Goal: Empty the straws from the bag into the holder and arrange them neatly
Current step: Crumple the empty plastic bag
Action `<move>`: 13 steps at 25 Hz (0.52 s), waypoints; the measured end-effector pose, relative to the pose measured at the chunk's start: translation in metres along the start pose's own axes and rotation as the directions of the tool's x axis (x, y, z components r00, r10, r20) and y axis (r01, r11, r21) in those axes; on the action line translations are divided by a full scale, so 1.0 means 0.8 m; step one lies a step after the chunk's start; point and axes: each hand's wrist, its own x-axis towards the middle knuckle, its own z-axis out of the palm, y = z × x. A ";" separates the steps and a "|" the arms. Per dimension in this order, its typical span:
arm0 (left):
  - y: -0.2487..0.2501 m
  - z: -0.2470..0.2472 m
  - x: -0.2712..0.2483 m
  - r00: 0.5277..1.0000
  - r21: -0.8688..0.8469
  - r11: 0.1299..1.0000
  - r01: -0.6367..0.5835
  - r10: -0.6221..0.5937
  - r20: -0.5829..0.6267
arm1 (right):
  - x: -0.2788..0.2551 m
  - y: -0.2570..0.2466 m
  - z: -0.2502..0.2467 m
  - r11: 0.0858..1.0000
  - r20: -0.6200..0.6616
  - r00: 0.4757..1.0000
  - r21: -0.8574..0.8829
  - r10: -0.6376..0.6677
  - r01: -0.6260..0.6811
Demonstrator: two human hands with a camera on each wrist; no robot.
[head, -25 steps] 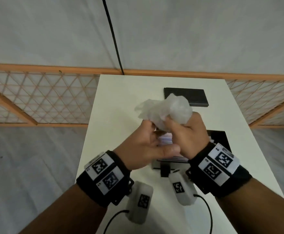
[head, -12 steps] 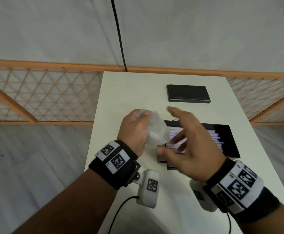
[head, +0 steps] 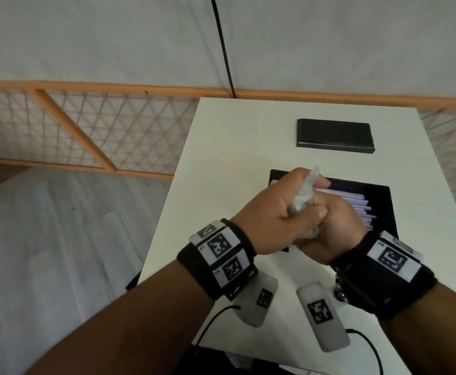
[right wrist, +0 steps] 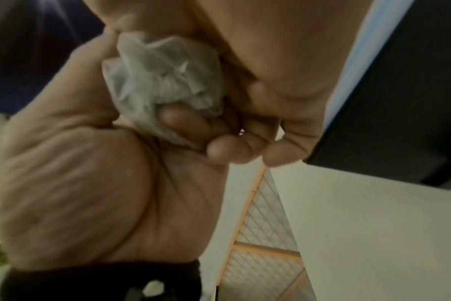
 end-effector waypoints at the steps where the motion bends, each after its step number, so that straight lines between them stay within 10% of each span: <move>1: -0.002 0.000 -0.005 1.000 0.006 1.000 0.021 -0.021 0.023 | 0.001 0.006 -0.001 0.996 0.012 0.997 -0.058 0.072 -0.071; 6: -0.016 -0.026 -0.036 0.990 0.146 0.980 0.133 -0.124 -0.069 | -0.013 0.018 0.014 0.944 0.190 0.952 -0.273 0.240 -0.184; 11: -0.045 -0.096 -0.082 0.967 -0.035 0.968 0.250 -0.251 -0.036 | 0.001 0.071 0.091 0.650 0.136 0.975 -0.728 -0.175 0.218; 13: -0.058 -0.137 -0.113 0.973 0.020 0.973 0.229 -0.230 0.031 | 0.025 0.107 0.135 0.799 0.021 0.996 -0.596 -0.089 0.084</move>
